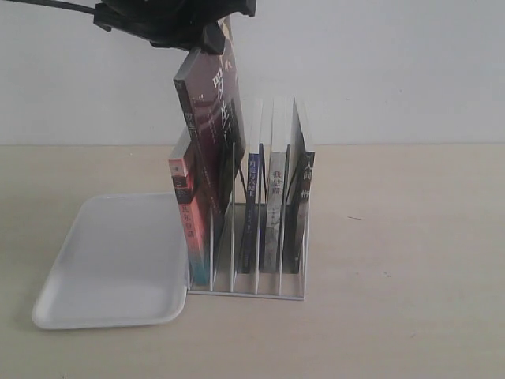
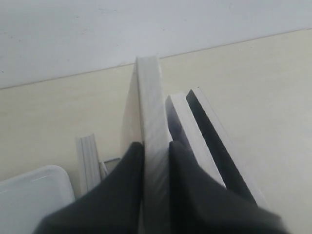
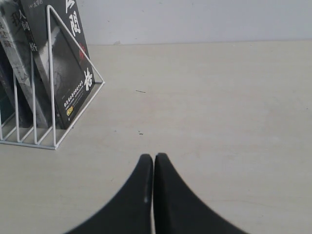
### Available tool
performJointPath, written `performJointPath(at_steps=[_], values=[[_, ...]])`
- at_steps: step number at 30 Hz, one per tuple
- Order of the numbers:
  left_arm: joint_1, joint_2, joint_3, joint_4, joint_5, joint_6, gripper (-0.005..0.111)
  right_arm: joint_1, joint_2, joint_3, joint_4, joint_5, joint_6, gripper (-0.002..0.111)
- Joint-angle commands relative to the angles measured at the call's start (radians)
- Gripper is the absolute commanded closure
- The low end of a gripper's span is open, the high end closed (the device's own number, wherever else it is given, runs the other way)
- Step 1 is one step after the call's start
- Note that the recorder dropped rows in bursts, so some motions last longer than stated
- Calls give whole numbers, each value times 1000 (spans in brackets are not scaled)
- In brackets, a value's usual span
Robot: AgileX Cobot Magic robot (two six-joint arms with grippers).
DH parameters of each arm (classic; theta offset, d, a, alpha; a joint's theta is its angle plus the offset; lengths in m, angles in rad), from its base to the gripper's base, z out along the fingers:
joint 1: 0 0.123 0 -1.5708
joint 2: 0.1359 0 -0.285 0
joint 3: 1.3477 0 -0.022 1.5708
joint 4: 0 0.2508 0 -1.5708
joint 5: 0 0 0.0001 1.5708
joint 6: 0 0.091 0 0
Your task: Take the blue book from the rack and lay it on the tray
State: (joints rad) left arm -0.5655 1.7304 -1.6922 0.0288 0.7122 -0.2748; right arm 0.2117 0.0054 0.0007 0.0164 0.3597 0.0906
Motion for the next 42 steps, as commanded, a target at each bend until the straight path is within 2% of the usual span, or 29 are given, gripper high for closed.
performJointPath(at_steps=[1,22,24,30,32,42], values=[[-5,12,-6,-10,-17,-9,103,-3,-5,-1,-4,-5,-4,108],[-5,179,-6,-21,-58,-9,102,-3,-5,-1,-4,-5,-4,108],[-5,181,-6,-21,-58,-9,98,-3,-5,-1,-4,-5,-4,108],[-5,181,-6,-21,-52,-7,71,-3,-5,-1,-4,-5,-4,108],[-5,181,-6,-21,-49,-7,65,-3,-5,-1,-4,-5,-4,108],[-5,134,-6,-34,-28,-7,64,-3,-5,-1,-4,-5,-4,108]])
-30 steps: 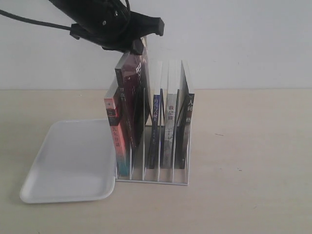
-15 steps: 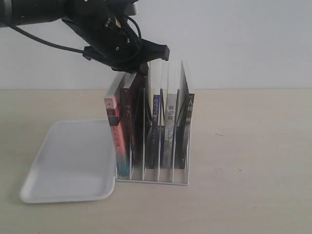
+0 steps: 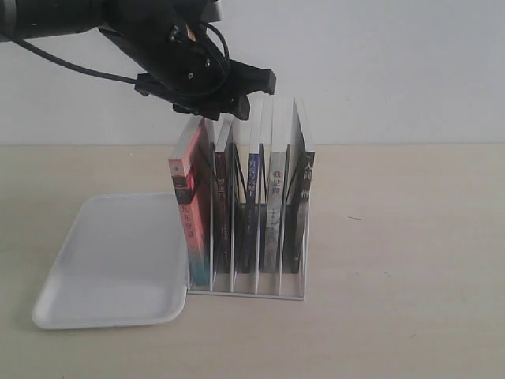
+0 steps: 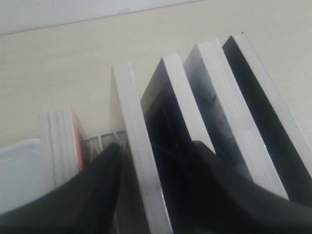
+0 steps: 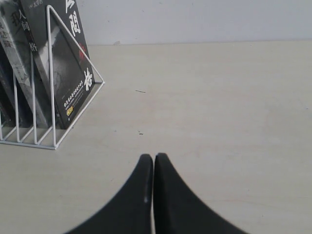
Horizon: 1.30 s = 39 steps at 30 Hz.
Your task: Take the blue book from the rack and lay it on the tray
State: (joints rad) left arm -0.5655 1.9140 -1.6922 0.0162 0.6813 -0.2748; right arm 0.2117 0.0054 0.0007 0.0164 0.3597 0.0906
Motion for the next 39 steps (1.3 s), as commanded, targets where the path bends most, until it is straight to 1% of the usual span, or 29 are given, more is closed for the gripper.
performJointPath(at_steps=[1,4,9,11,15,20,23,26,31,39], values=[[-5,-63,-6,-28,0,-7,65,-3,-5,-1,-4,-5,-4,108],[-5,-99,-6,-31,12,-7,68,-3,-5,-1,-4,-5,-4,108],[-5,-119,-6,-27,70,14,77,-3,-5,-1,-4,-5,-4,108],[-5,-119,-6,-27,75,14,77,-3,-5,-1,-4,-5,-4,108],[-30,-119,-6,-27,66,6,77,-3,-5,-1,-4,-5,-4,108],[-79,-110,-6,71,44,2,77,-3,-5,-1,-4,-5,-4,108],[-94,-90,-6,107,37,-33,77,-3,-5,-1,-4,-5,-4,108],[-94,-60,-6,113,7,-51,77,-3,-5,-1,-4,-5,-4,108],[-97,-17,-6,108,-80,-61,77,-3,-5,-1,-4,-5,-4,108],[-97,-4,-6,127,-89,-68,77,-3,-5,-1,-4,-5,-4,108]])
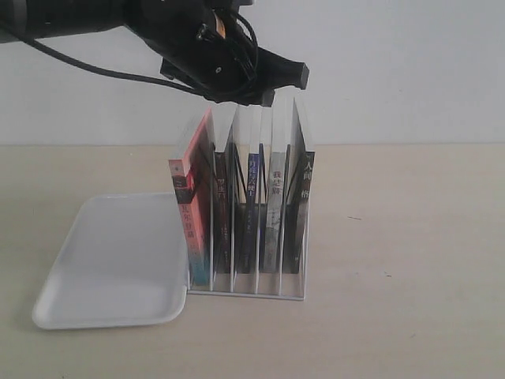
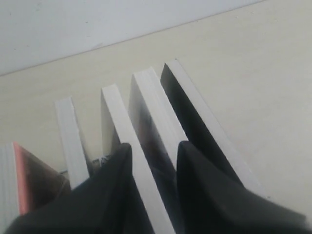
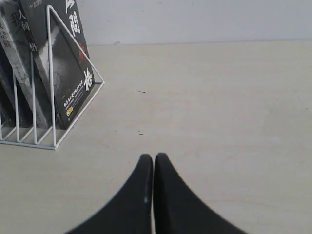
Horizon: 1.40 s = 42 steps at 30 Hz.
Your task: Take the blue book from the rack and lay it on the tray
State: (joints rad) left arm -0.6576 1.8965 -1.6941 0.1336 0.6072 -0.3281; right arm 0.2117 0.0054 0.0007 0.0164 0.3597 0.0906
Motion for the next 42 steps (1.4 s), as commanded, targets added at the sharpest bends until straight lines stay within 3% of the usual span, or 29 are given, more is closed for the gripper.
performJointPath(at_steps=[1,42], values=[[-4,19,-4,10,-15,-15,77,-3,-5,-1,-4,-5,-4,108],[-4,56,-4,66,25,-82,77,-3,-5,-1,-4,-5,-4,108]])
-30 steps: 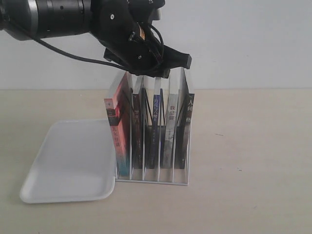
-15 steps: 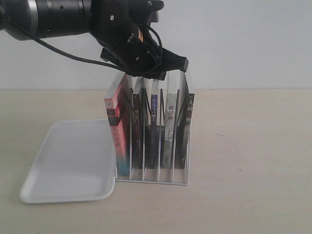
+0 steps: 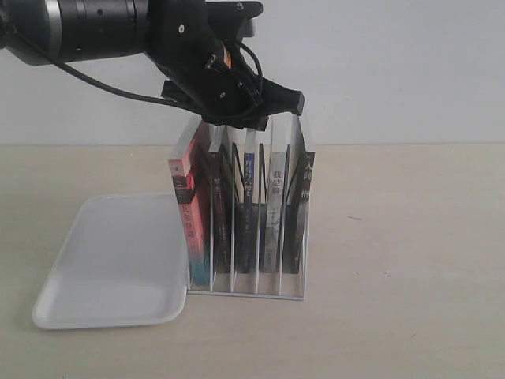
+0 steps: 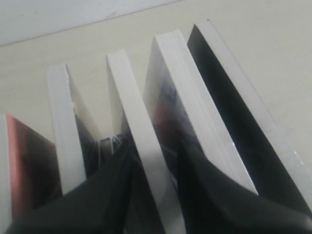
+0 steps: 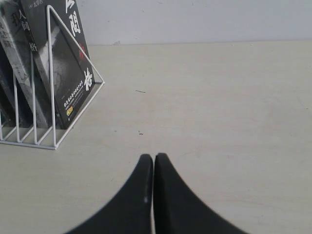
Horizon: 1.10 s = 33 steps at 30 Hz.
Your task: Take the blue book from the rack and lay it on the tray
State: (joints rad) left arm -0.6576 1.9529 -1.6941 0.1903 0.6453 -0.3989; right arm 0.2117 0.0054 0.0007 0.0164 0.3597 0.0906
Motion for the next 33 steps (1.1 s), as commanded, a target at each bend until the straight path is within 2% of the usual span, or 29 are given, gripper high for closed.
performJointPath(at_steps=[1,29,33], values=[[-4,3,-4,9,-13,-11,77,-3,-5,-1,-4,-5,-4,108],[-4,42,-4,9,6,-11,77,-3,-5,-1,-4,-5,-4,108],[-4,42,-4,9,6,-11,80,-3,-5,-1,-4,-5,-4,108]])
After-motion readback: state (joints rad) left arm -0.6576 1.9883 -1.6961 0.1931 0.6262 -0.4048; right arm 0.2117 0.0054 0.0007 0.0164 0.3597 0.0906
